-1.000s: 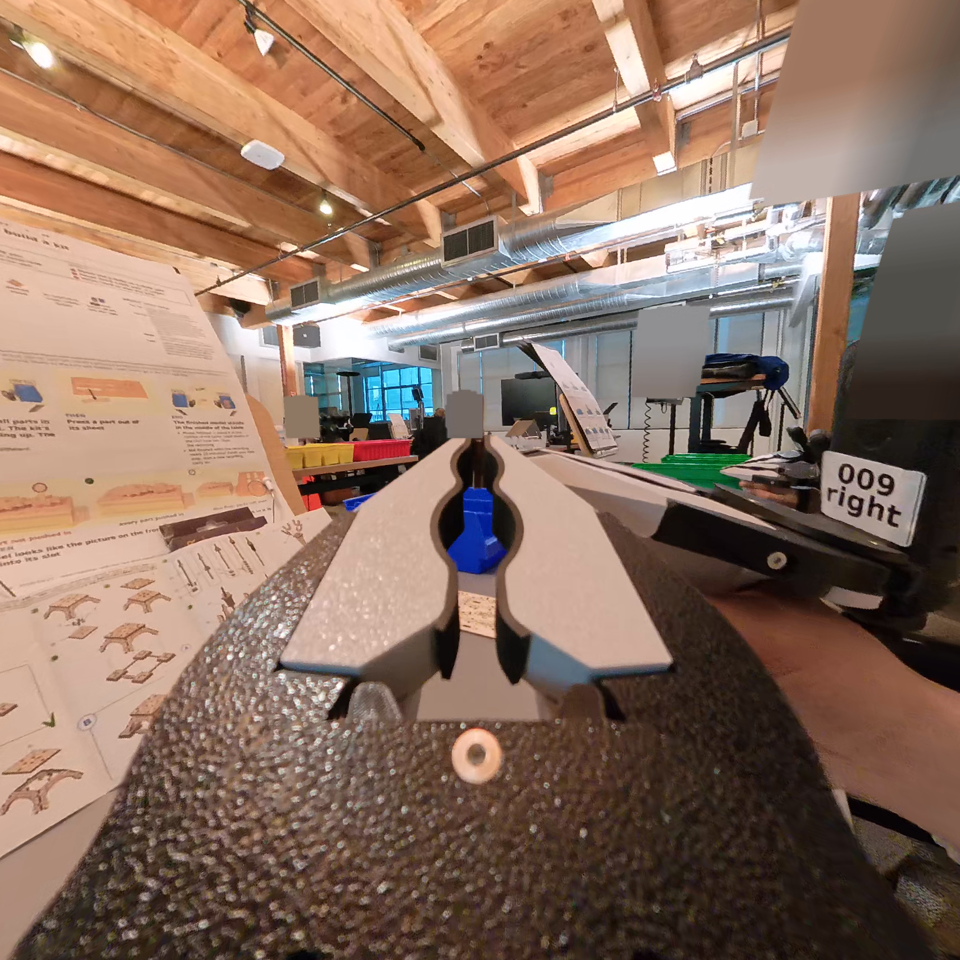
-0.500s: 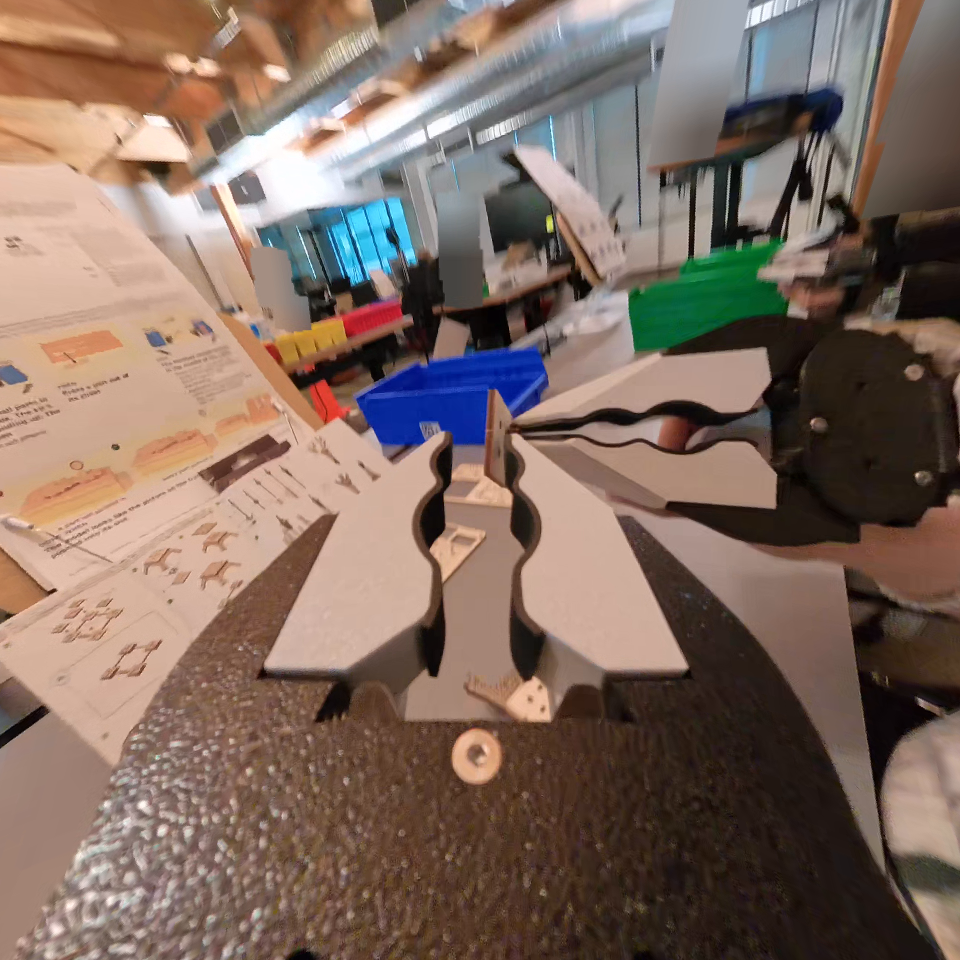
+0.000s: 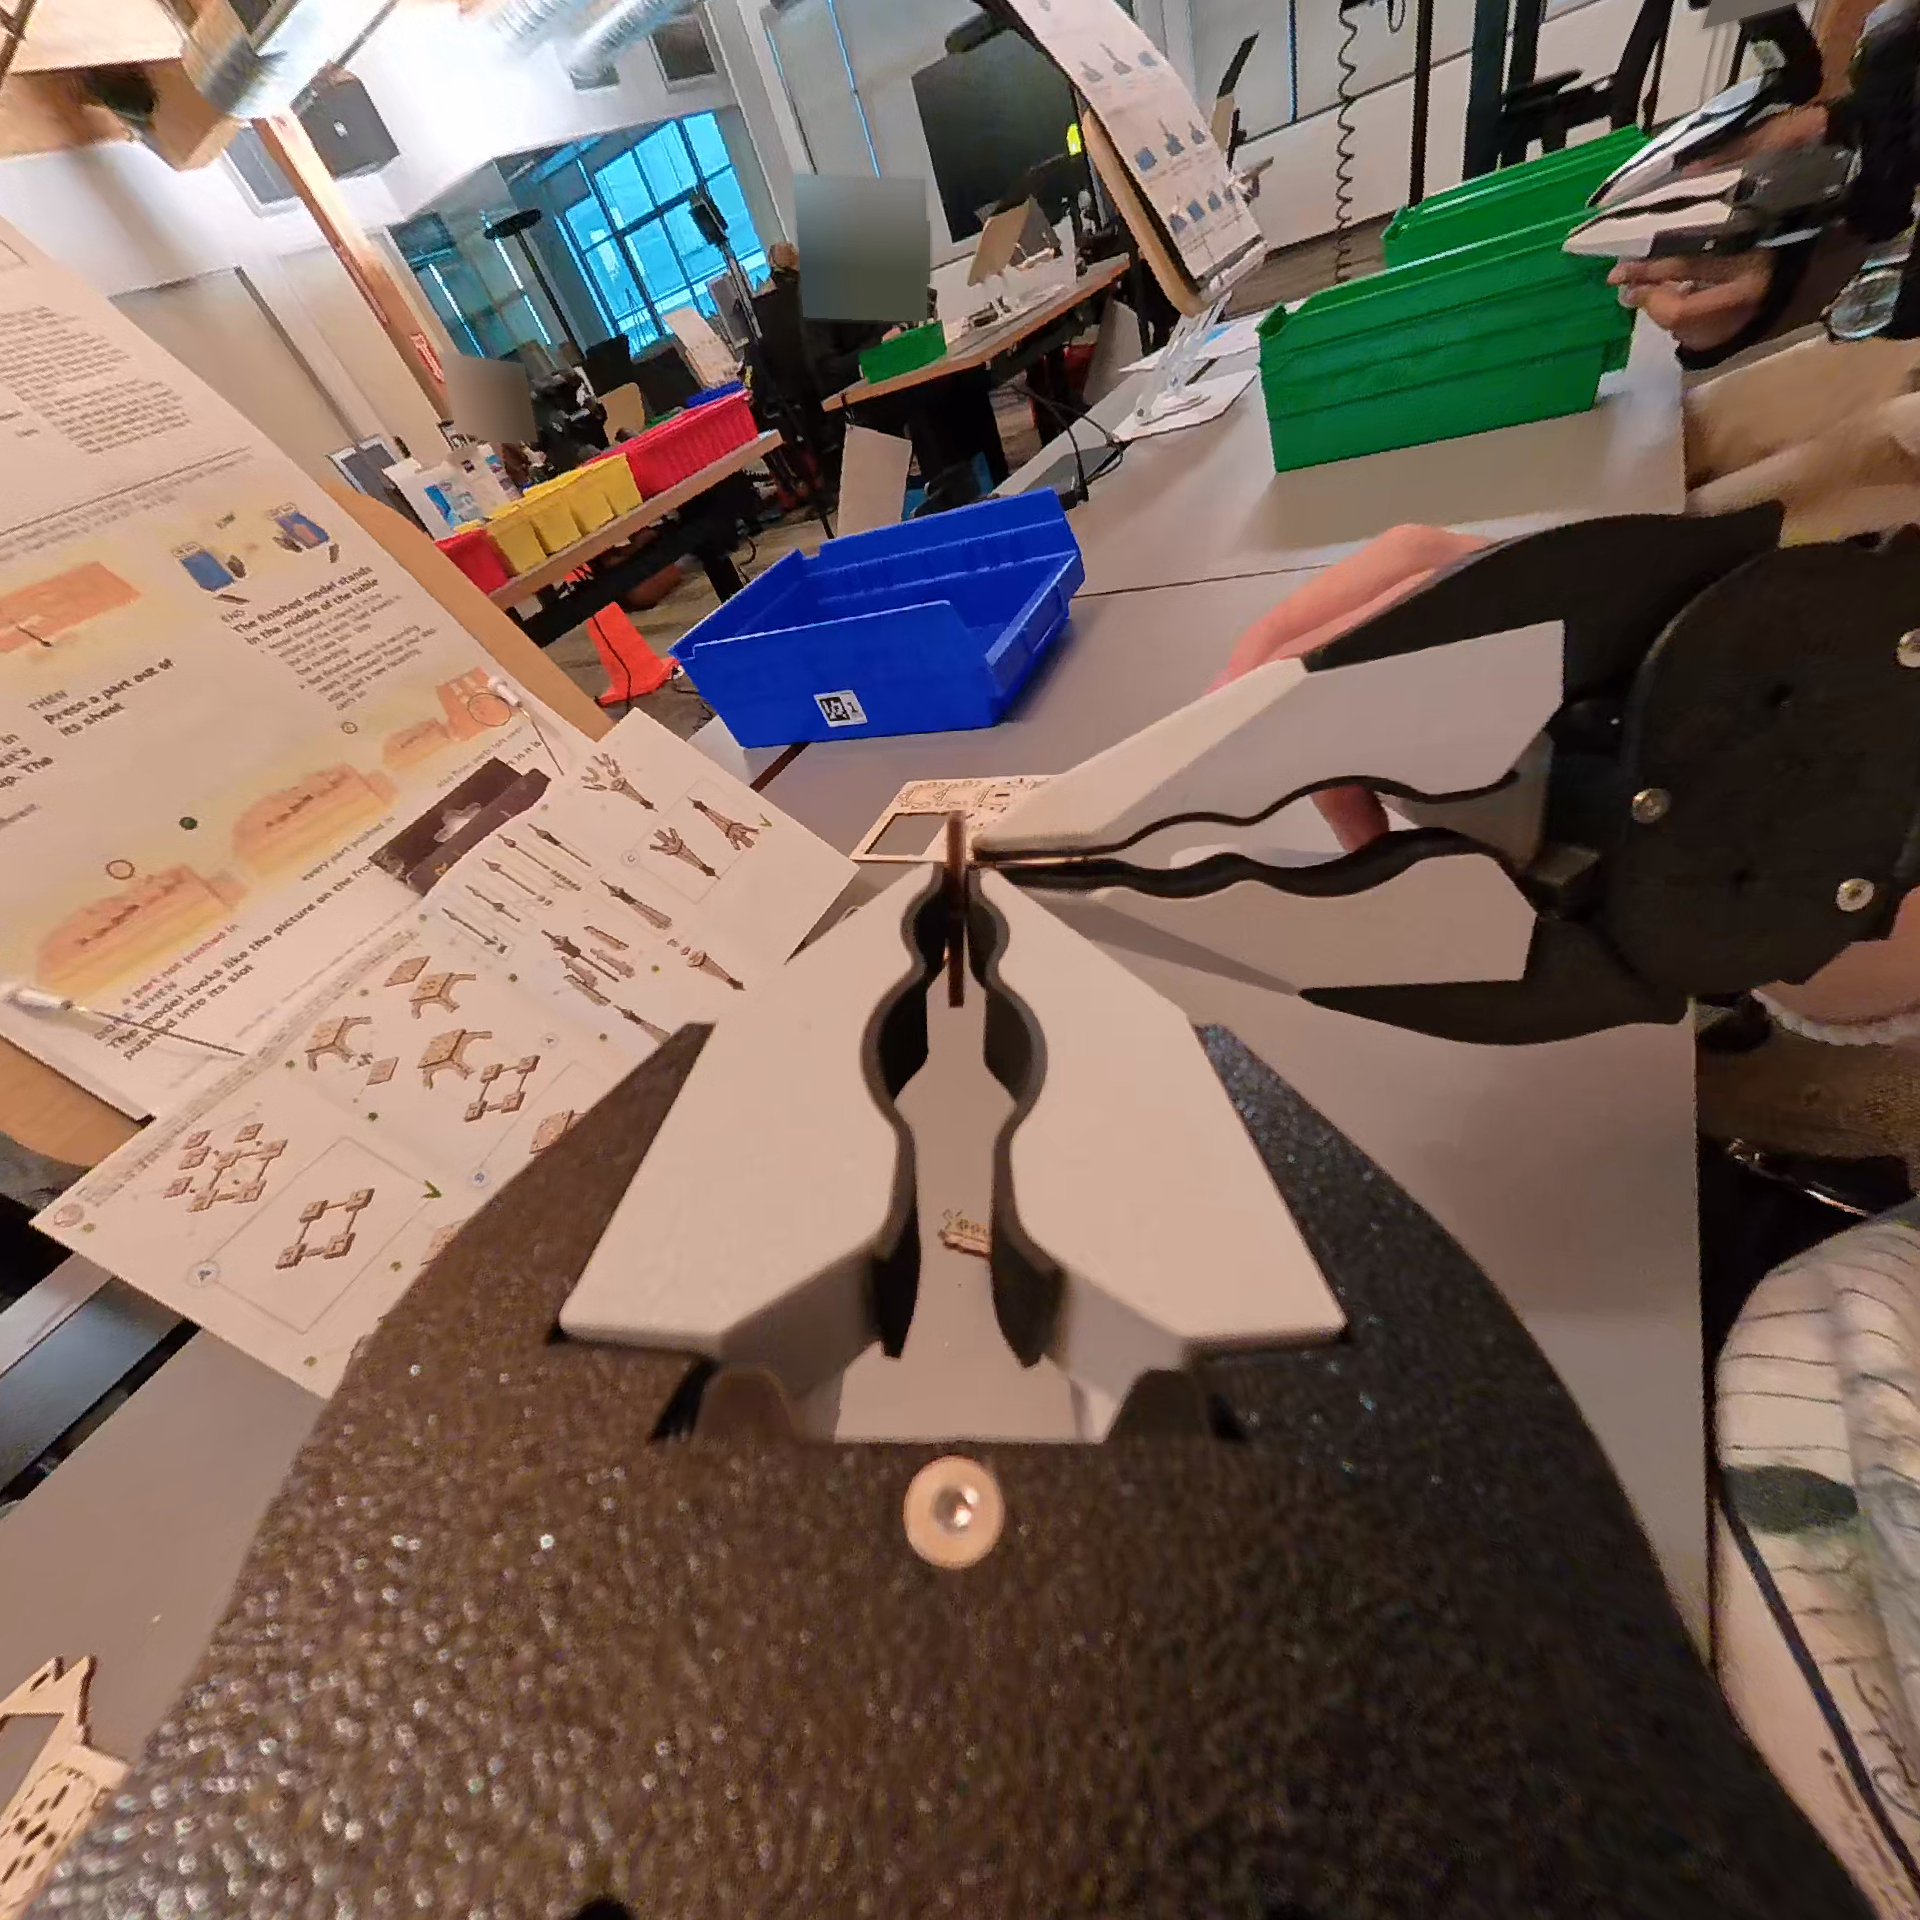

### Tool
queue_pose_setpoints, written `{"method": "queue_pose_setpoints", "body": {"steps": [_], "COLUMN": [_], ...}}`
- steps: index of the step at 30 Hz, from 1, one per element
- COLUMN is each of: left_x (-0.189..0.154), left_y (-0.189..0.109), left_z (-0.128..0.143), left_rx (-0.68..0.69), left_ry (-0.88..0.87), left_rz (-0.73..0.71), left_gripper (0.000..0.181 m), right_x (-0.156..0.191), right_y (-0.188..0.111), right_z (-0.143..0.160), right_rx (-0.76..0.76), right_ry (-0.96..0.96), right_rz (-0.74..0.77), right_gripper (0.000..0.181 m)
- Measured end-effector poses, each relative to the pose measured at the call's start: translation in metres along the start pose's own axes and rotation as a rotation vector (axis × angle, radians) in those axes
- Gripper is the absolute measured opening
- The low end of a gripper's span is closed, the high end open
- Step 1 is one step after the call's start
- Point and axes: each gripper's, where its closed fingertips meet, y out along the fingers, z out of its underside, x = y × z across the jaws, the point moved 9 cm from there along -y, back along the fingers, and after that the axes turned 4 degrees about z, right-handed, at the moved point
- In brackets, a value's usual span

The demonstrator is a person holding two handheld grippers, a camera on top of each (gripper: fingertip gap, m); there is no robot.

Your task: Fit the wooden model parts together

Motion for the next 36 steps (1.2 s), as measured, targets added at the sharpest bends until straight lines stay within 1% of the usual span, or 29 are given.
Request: {"method": "queue_pose_setpoints", "body": {"steps": [4,6,10,14,16,18,19,21,24,25,26,28,29,30,33,36], "left_x": [0.000,0.000,0.001,0.005,0.006,0.005,0.005,0.006,0.007,0.008,0.008,0.008,0.008,0.008,0.008,0.010], "left_y": [0.000,-0.001,-0.002,-0.003,-0.003,-0.001,0.000,0.000,0.001,0.000,0.000,0.000,0.001,0.002,0.005,0.003], "left_z": [-0.002,-0.002,-0.001,0.003,0.003,0.004,0.005,0.005,0.007,0.006,0.006,0.007,0.008,0.010,0.010,0.008], "left_rx": [-0.012,-0.016,-0.038,-0.028,-0.020,0.012,0.021,0.031,0.076,0.073,0.066,0.061,0.064,0.066,0.047,0.051], "left_ry": [-0.030,-0.028,-0.066,-0.106,-0.120,-0.095,-0.093,-0.125,-0.137,-0.148,-0.161,-0.165,-0.174,-0.181,-0.214,-0.230], "left_rz": [0.012,0.020,0.056,0.088,0.079,0.039,0.032,0.034,0.027,0.033,0.036,0.024,0.020,0.019,0.019,0.032], "left_gripper": [0.000,0.000,0.000,0.000,0.000,0.000,0.000,0.000,0.001,0.001,0.001,0.000,0.000,0.001,0.001,0.000], "right_x": [-0.001,-0.001,-0.003,0.000,0.000,0.002,0.001,-0.004,-0.004,-0.003,-0.002,0.002,0.003,0.003,-0.006,-0.003], "right_y": [-0.001,-0.002,-0.003,-0.003,-0.003,0.001,0.002,0.003,0.006,0.005,0.005,0.006,0.007,0.007,0.009,0.008], "right_z": [0.000,-0.001,-0.001,-0.002,-0.004,-0.003,-0.002,0.002,0.005,0.005,0.002,-0.001,-0.001,0.001,0.007,0.003], "right_rx": [-0.026,-0.031,-0.037,-0.023,-0.005,0.031,0.034,0.019,0.032,0.031,0.034,0.057,0.060,0.055,0.032,0.044], "right_ry": [0.034,0.049,0.033,-0.012,-0.046,-0.072,-0.057,0.043,0.135,0.148,0.106,-0.042,-0.073,-0.077,0.011,-0.007], "right_rz": [0.029,0.018,0.003,-0.015,-0.012,-0.035,-0.056,-0.104,-0.160,-0.159,-0.141,-0.114,-0.116,-0.139,-0.196,-0.165], "right_gripper": [0.001,0.001,0.001,0.001,0.001,0.001,0.001,0.001,0.001,0.001,0.001,0.000,0.000,0.000,0.001,0.000]}}
